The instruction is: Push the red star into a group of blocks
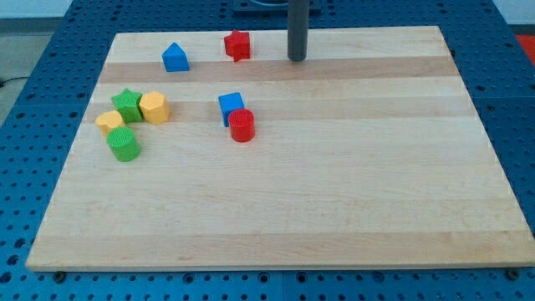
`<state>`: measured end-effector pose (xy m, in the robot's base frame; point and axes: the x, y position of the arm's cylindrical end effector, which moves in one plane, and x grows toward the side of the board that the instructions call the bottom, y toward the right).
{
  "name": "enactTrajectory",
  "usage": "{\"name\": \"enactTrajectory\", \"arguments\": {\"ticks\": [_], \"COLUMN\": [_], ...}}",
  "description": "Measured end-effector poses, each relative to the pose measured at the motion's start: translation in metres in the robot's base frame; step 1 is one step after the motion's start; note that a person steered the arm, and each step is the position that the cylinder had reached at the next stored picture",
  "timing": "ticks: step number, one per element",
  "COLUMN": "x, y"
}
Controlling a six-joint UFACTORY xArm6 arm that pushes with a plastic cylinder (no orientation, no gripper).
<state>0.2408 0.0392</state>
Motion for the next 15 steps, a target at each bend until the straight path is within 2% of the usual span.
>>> {"name": "enactTrajectory", "arguments": {"ticks": [1,2,3,9,10,11,12,14,15], "x": [-0.047,-0.048,-0.046,0.013,0.060,0.067,0.023,0.068,0.087], "y": [-0.029,-0.112,-0.156,-0.066,-0.072,-0.075,-0.110,0.002,-0.040]}}
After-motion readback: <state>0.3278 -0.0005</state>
